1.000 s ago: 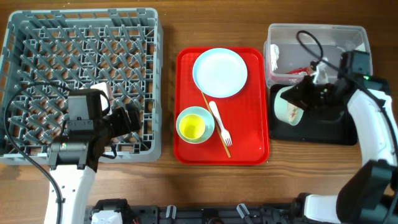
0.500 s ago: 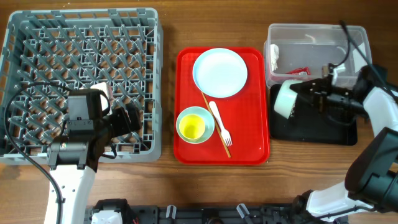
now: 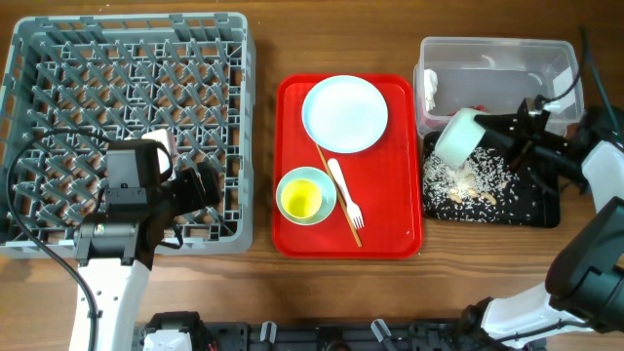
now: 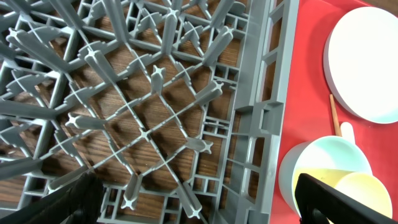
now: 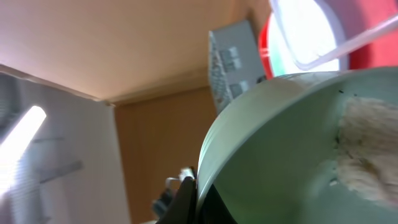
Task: Sort waste into correct bins and load items into the dishwasher rack
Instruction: 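Tip the rice bowl over the black tray to dump the rice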
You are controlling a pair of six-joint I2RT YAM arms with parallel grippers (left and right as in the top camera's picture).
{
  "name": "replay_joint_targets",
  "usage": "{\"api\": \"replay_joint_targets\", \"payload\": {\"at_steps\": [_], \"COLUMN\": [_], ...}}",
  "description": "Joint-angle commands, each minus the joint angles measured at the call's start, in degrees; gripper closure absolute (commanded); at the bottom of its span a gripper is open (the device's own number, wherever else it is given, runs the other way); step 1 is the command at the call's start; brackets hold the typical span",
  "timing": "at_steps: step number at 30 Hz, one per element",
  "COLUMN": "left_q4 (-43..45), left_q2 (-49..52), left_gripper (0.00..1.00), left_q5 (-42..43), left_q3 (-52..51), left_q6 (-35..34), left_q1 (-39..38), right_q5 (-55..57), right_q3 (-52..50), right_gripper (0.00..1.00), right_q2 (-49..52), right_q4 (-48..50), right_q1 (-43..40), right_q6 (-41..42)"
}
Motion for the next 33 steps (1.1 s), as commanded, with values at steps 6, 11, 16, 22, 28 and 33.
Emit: {"api": "replay_joint_targets", "payload": {"at_steps": [6, 11, 16, 22, 28, 33], "left_q4": [0.0, 0.0, 0.0, 0.0, 0.0, 0.0], "left_q2": [0.3, 0.3, 0.3, 0.3, 0.3, 0.3], "left_gripper": [0.00, 0.00, 0.00, 0.00, 0.00, 0.00], "left_q5": [0.9, 0.9, 0.9, 0.9, 0.9, 0.9], "left_q3": [1.0, 1.0, 1.0, 1.0, 1.0, 1.0], "left_q6": [-0.2, -0.2, -0.2, -0.2, -0.2, -0.2], "left_q1": [0.3, 0.3, 0.3, 0.3, 0.3, 0.3], "right_q5": [-8.0, -8.0, -8.0, -8.0, -6.6, 13.6], "right_q3": [-0.2, -0.2, -0.2, -0.2, -0.2, -0.2], "right_gripper": [0.96, 0.96, 0.96, 0.96, 0.96, 0.96], "right_q2": [0.7, 0.7, 0.7, 0.7, 0.7, 0.0], "right_q4": [3.5, 3.5, 3.5, 3.7, 3.9, -5.8], "right_q1": [-3.9, -6.2, -6.9, -6.9, -6.8, -4.9], "right_q6": [13.7, 19.0, 22.6, 22.6, 12.1, -4.1]}}
